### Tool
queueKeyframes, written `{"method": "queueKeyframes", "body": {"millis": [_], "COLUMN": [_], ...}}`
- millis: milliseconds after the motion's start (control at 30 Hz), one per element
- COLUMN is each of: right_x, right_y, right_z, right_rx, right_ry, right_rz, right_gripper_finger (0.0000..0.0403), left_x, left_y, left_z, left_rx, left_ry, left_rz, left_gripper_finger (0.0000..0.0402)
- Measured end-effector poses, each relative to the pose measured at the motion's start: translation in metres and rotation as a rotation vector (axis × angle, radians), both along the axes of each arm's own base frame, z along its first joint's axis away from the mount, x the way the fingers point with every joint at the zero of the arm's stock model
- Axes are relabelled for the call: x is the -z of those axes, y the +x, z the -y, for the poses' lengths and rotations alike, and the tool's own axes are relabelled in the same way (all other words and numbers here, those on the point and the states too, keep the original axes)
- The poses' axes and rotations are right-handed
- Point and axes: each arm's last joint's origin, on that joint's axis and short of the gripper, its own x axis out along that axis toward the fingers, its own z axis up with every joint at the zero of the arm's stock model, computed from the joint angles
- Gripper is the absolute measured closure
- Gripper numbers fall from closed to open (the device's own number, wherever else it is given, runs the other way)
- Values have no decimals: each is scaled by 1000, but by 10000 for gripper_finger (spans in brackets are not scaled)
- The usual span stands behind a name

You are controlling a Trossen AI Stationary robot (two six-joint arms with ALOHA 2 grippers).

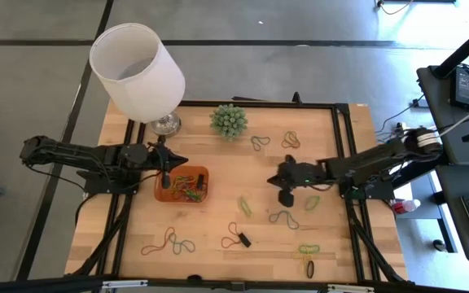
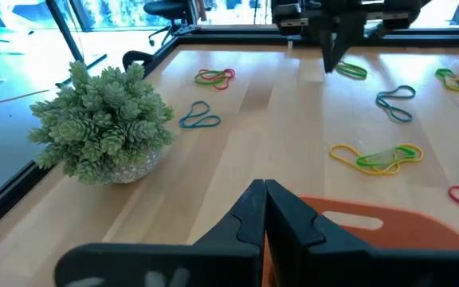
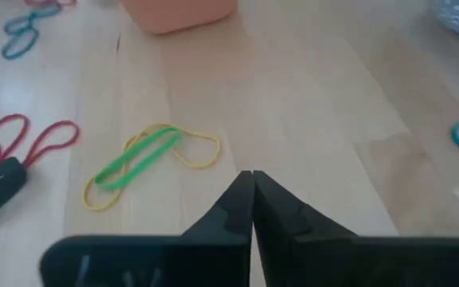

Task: Pick and place rubber bands into bin
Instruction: Put the red rubber band into the orange bin

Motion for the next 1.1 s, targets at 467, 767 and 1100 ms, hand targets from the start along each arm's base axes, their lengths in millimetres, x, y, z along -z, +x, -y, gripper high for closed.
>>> {"method": "queueKeyframes", "body": {"millis": [467, 767, 1100], "right_x": [24, 23, 23], "right_y": [-42, -42, -41], "right_z": [6, 7, 7], "right_rx": [17, -5, -32], "right_ry": [55, 17, -31], "right_rz": [155, 164, 162], "right_gripper_finger": [389, 387, 386], "left_x": [0, -24, -55], "left_y": [0, 21, 76], "left_z": [0, 13, 56], "left_rx": [-2, 139, 215], "left_ry": [3, 79, 18], "left_rz": [-5, -74, -501], "left_gripper_finger": [396, 399, 400]}}
